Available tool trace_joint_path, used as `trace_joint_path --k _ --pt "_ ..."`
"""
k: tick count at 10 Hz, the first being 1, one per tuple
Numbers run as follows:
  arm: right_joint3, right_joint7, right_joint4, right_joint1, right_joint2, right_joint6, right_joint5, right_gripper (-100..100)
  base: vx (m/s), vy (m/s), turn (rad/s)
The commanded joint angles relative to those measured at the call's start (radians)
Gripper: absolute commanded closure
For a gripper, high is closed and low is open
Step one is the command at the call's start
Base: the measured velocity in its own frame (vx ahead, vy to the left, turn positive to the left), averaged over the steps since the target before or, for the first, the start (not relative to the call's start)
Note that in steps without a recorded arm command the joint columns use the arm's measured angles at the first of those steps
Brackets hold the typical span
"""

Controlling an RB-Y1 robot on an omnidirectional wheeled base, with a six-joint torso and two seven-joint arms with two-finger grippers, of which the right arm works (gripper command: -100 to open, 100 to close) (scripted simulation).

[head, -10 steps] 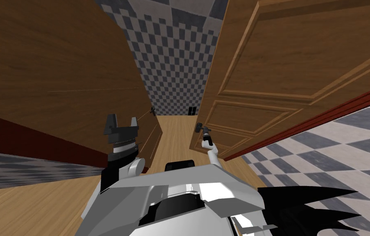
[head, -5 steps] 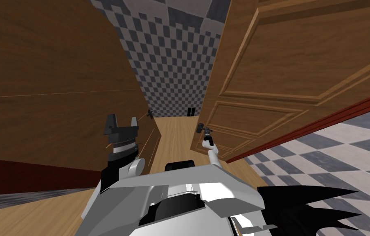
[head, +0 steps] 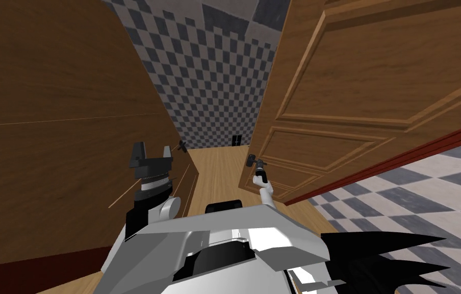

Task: Push the door open

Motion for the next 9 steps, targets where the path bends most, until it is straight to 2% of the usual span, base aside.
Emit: trace_joint_path --k 1,2,3,9 --pt "-0.01 0.003 -0.005 -0.005 0.015 0.0 -0.002 100 0.18 0.065 -0.07" --pt "-0.011 0.002 -0.001 0.001 0.006 0.0 -0.002 100 0.076 0.018 -0.052" --pt "-0.03 0.005 -0.005 0.003 -0.01 0.0 -0.005 100 0.104 -0.007 -0.045" --pt "-0.096 0.018 -0.017 0.009 -0.048 0.001 -0.016 100 0.198 0.011 -0.04"
